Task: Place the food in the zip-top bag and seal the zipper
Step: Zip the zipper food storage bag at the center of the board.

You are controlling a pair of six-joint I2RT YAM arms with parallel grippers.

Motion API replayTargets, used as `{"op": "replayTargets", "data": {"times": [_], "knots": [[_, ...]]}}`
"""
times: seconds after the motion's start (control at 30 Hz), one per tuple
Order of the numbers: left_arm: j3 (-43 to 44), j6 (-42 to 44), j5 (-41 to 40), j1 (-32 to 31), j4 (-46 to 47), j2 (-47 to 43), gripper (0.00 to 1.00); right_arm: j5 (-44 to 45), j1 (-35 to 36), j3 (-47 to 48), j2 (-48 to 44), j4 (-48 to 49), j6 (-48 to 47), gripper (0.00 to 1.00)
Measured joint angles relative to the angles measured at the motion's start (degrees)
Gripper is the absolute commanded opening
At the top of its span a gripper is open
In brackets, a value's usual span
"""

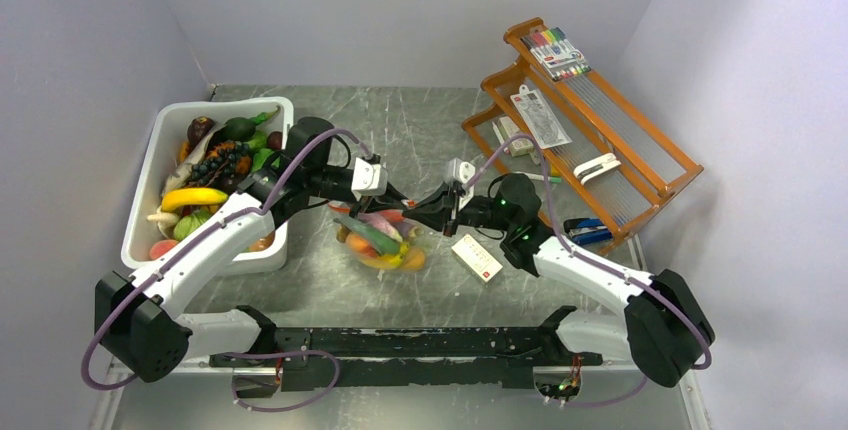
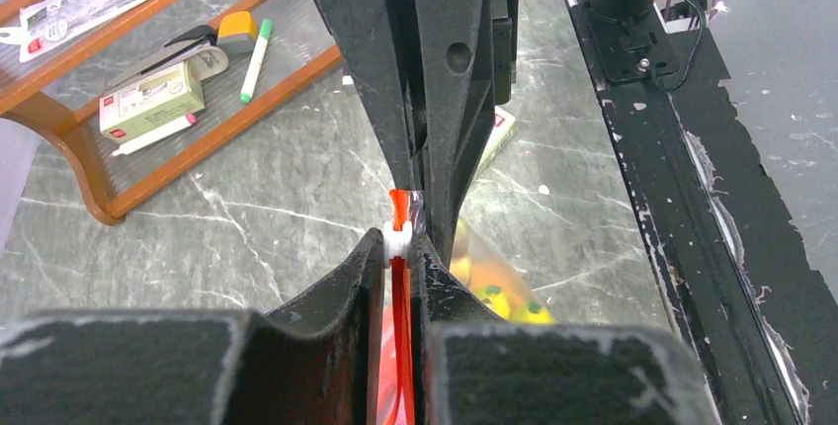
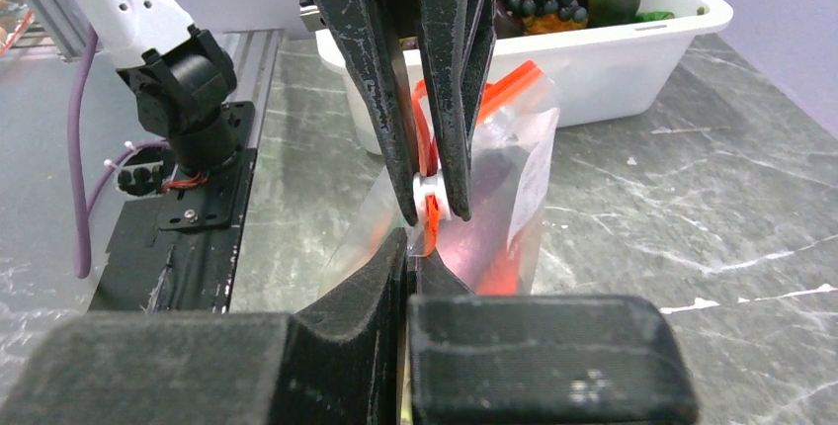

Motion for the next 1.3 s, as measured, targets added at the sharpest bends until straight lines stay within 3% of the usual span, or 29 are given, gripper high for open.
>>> {"op": "replayTargets", "data": {"times": [1.17,1.3], "knots": [[-2.25,1.6,-0.9,5.35,-4.85,-4.28,0.07,4.31,-0.02,-3.21,-4.46,2.43,-1.33,0.0],[-2.32,1.57,-0.66,5.86,-5.01,-4.72,0.07,3.48,-0.13,-3.13,-3.19,3.98,-0.13,0.29]]}}
